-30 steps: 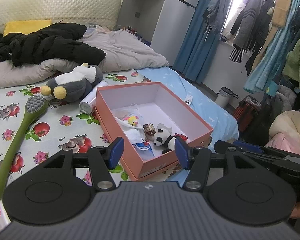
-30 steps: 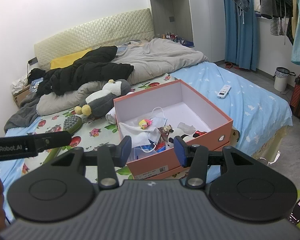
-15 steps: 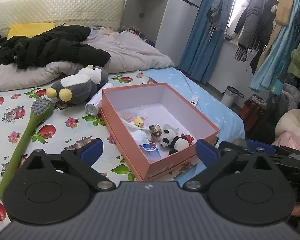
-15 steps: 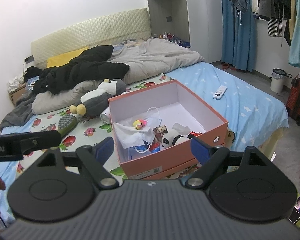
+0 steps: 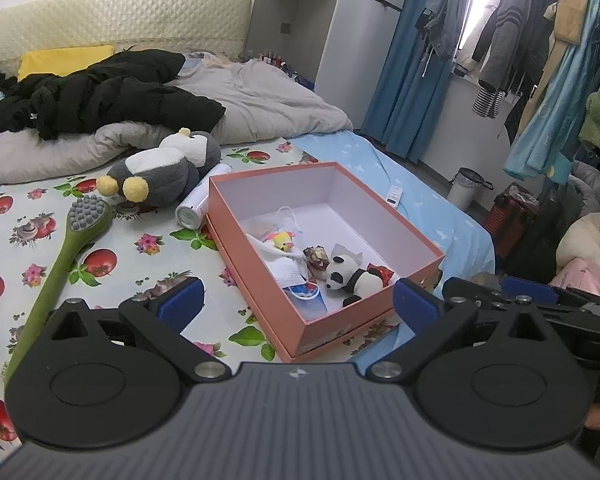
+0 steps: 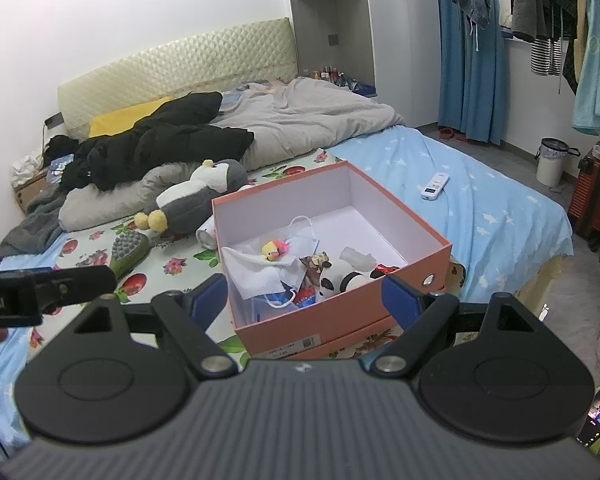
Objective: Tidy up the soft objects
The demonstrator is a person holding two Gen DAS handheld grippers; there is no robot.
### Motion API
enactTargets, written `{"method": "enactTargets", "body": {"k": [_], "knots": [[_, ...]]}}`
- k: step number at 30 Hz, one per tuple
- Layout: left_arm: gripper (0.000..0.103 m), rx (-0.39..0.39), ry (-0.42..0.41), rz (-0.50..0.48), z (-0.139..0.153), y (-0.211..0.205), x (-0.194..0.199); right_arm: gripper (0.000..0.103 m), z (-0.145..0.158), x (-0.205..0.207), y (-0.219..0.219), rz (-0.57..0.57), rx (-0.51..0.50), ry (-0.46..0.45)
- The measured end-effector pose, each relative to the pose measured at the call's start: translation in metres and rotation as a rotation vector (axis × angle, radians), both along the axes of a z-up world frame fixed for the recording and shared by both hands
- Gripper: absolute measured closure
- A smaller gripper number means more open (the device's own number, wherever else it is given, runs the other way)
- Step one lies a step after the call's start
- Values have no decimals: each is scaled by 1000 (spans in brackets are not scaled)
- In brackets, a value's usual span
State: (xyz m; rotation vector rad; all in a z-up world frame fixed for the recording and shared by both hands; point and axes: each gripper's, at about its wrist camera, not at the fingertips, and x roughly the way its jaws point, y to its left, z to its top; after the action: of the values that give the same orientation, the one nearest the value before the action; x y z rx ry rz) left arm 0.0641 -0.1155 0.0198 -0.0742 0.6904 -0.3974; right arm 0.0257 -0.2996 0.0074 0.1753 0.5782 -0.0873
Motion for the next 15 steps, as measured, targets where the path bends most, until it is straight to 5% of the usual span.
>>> {"method": "enactTargets", "body": {"k": [2,15], "knots": [[1,4,-2,2,0,0,0,0,0,0,0,-1,1,3],[1,9,-10,4,1,0,-1,0,-2,0,-2,2,16,0]]}}
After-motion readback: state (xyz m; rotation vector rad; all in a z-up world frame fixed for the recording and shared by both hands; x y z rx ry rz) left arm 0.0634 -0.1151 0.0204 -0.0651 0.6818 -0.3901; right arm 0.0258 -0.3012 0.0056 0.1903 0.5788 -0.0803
